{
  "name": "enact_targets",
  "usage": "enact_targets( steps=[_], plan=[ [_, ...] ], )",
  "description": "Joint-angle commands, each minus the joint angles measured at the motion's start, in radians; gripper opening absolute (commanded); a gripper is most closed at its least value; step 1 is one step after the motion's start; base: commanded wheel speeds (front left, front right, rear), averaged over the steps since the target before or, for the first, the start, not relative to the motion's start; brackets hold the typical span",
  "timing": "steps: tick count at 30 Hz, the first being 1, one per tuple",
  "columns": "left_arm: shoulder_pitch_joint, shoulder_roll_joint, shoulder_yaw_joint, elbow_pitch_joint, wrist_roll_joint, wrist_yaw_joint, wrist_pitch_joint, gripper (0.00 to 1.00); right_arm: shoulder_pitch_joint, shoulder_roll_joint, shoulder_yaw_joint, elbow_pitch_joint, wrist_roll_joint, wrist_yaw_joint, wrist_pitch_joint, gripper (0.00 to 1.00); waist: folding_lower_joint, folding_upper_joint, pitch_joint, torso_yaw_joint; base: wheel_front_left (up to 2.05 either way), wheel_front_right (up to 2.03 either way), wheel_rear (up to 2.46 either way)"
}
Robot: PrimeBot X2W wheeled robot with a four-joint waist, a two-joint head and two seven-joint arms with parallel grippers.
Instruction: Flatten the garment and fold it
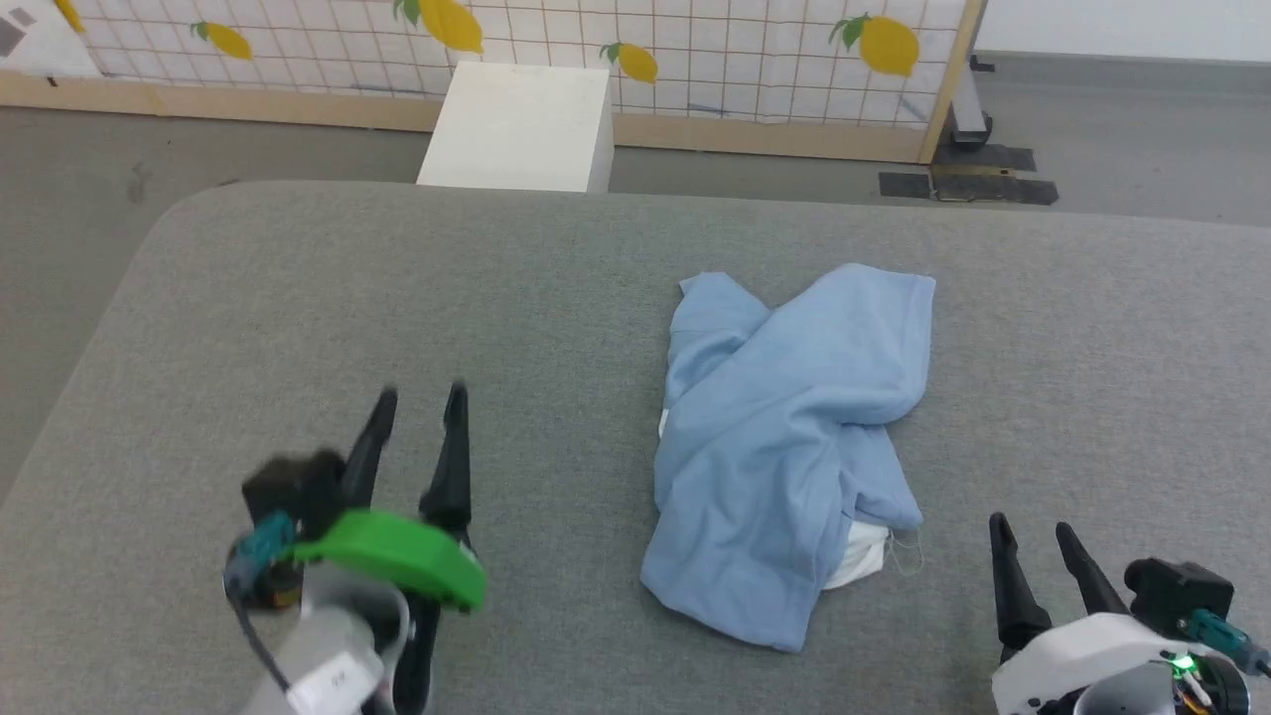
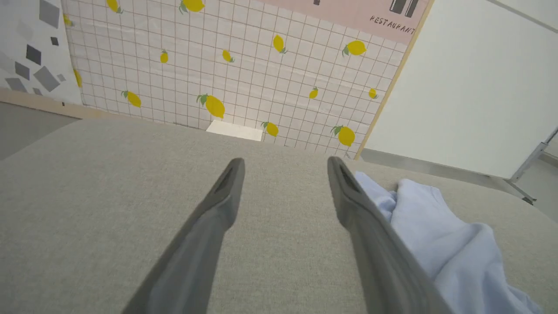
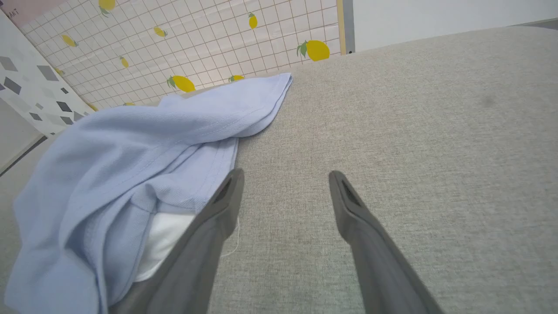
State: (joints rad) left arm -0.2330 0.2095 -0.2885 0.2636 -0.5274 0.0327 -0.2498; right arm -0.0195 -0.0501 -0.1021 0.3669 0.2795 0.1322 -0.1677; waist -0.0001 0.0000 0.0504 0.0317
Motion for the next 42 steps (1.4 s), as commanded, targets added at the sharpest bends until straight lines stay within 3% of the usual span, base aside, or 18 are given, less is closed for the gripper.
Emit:
enact_targets(
  steps=[1, 6, 10, 11, 16, 20, 24, 25, 26, 27, 33, 38, 42],
  plan=[
    [0.040, -0.018, 0.017, -0.018, -0.002, 0.008, -0.009, 1.00, -0.021, 0.000, 0.002, -0.014, -0.014, -0.002, 0.014, 1.00, 0.0001, 0.0000, 0.015, 0.011, 0.00, 0.00, 0.00],
    [0.117, -0.075, 0.086, -0.126, 0.048, 0.006, -0.011, 1.00, -0.147, 0.000, -0.029, -0.023, -0.078, -0.002, 0.142, 1.00, 0.0001, 0.0000, 0.067, 0.044, 0.00, 0.00, 0.00],
    [0.124, -0.107, 0.117, -0.170, 0.093, -0.016, -0.012, 1.00, -0.333, -0.018, -0.039, 0.003, -0.196, -0.002, 0.318, 1.00, 0.0001, 0.0000, 0.127, 0.081, 0.00, 0.00, 0.00],
    [0.104, -0.132, 0.131, -0.190, 0.098, -0.038, -0.012, 1.00, -0.476, -0.057, -0.044, 0.073, -0.251, -0.002, 0.482, 1.00, 0.0001, 0.0000, 0.177, 0.119, 0.00, 0.00, 0.00],
    [0.059, -0.151, 0.128, -0.189, 0.116, -0.069, -0.012, 1.00, -0.629, -0.122, -0.040, 0.214, -0.329, -0.002, 0.769, 1.00, 0.0001, 0.0000, 0.250, 0.181, 0.00, 0.00, 0.00],
    [0.046, -0.157, 0.133, -0.186, 0.118, -0.074, -0.012, 1.00, -0.667, -0.133, -0.004, 0.280, -0.341, -0.002, 0.885, 1.00, 0.0001, 0.0000, 0.279, 0.204, 0.00, 0.00, 0.00],
    [0.052, -0.159, 0.143, -0.174, 0.113, -0.074, -0.012, 1.00, -0.662, -0.133, 0.037, 0.299, -0.306, -0.002, 0.896, 1.00, 0.0001, 0.0000, 0.282, 0.199, 0.00, 0.00, 0.00],
    [0.054, -0.159, 0.145, -0.173, 0.111, -0.072, -0.012, 1.00, -0.659, -0.133, 0.043, 0.302, -0.296, -0.002, 0.896, 0.72, 0.0001, 0.0000, 0.278, 0.195, 0.00, 0.00, 0.00],
    [0.058, -0.159, 0.145, -0.171, 0.107, -0.070, -0.012, 1.00, -0.656, -0.137, 0.051, 0.304, -0.282, -0.002, 0.892, 0.25, 0.0001, 0.0000, 0.271, 0.189, 0.00, 0.00, 0.00],
    [0.061, -0.159, 0.145, -0.169, 0.105, -0.069, -0.012, 1.00, -0.655, -0.142, 0.059, 0.301, -0.269, -0.002, 0.882, 0.00, 0.0001, 0.0000, 0.264, 0.184, 0.00, 0.00, 0.00],
    [0.073, -0.159, 0.147, -0.156, 0.100, -0.065, -0.012, 1.00, -0.624, -0.203, -0.012, 0.181, -0.152, -0.002, 0.756, 0.00, 0.0001, 0.0000, 0.197, 0.141, 0.00, 0.00, 0.00],
    [0.104, -0.159, 0.162, -0.146, 0.102, -0.064, -0.012, 1.00, -0.474, -0.256, -0.216, 0.001, -0.108, -0.002, 0.699, 0.00, 0.0001, 0.0000, 0.139, 0.093, 0.00, 0.00, 0.00],
    [0.129, -0.159, 0.173, -0.142, 0.100, -0.067, -0.012, 1.00, -0.274, -0.229, -0.403, -0.127, -0.116, -0.002, 0.744, 0.00, 0.0001, 0.0000, 0.113, 0.065, 0.00, 0.00, 0.00]
  ],
)
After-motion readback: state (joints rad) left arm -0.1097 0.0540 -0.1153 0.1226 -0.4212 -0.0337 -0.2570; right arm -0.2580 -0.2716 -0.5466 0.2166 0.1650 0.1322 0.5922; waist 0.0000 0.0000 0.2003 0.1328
